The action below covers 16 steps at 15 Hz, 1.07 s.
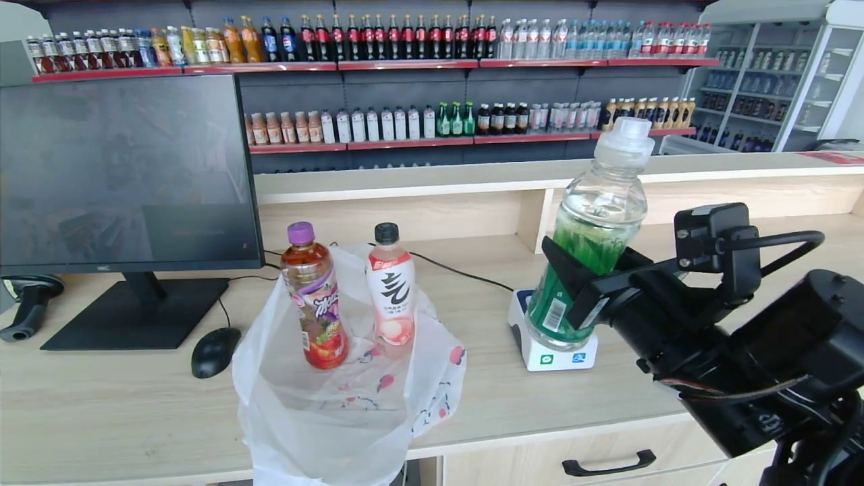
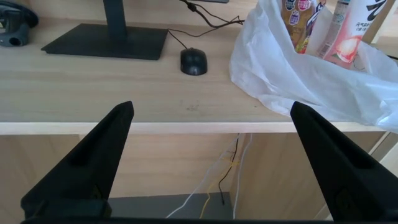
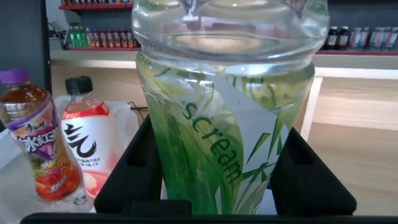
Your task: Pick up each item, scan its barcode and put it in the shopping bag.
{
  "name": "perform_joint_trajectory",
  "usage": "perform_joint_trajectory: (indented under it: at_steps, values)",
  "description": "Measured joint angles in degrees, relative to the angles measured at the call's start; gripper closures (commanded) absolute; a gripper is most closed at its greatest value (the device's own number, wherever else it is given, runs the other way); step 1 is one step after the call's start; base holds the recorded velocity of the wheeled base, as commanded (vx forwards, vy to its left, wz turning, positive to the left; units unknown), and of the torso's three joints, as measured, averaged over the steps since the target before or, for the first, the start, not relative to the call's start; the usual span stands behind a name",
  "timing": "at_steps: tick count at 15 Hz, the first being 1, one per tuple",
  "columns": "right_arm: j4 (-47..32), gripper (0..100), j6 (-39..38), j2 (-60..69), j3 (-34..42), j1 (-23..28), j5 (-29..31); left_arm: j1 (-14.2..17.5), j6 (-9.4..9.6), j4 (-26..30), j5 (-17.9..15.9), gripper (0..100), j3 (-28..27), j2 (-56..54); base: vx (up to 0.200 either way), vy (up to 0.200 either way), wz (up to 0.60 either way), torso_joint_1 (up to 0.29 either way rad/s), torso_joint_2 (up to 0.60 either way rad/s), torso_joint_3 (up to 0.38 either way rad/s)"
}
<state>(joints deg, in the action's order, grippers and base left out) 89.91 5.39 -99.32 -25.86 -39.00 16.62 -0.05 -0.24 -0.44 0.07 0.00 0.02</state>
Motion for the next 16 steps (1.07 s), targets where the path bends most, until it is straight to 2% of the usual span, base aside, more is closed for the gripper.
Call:
perform_joint_trajectory:
  at_steps: [4, 8, 10, 11, 13, 16]
  values:
    - [0.0, 100, 7.1, -0.8, -0.4, -0.1, -2.7, 0.0, -0.07, 0.0, 0.0, 0, 0.0, 0.0, 0.0, 0.0, 0.0, 0.0, 0.0, 0.0]
    - [0.0, 100, 19.1, -2.1, -1.2, 1.9, -10.8, 0.0, -0.09, 0.0, 0.0, 0, 0.0, 0.0, 0.0, 0.0, 0.0, 0.0, 0.0, 0.0]
    - [0.0, 100, 24.9, -2.6, -3.2, 5.5, -17.9, 0.0, -0.07, 0.0, 0.0, 0, 0.0, 0.0, 0.0, 0.0, 0.0, 0.0, 0.0, 0.0]
    - [0.1, 100, 26.5, -2.8, -3.9, 6.9, -19.4, 0.0, -0.07, 0.0, 0.0, 0, 0.0, 0.0, 0.0, 0.0, 0.0, 0.0, 0.0, 0.0]
    - [0.1, 100, 34.6, -3.6, -4.9, 11.2, -31.0, 0.0, -0.09, 0.0, 0.0, 0, 0.0, 0.0, 0.0, 0.0, 0.0, 0.0, 0.0, 0.0]
    - [0.0, 100, 39.7, -6.4, -6.6, 15.1, -36.3, 0.0, -0.05, 0.0, 0.0, 0, 0.0, 0.0, 0.0, 0.0, 0.0, 0.0, 0.0, 0.0]
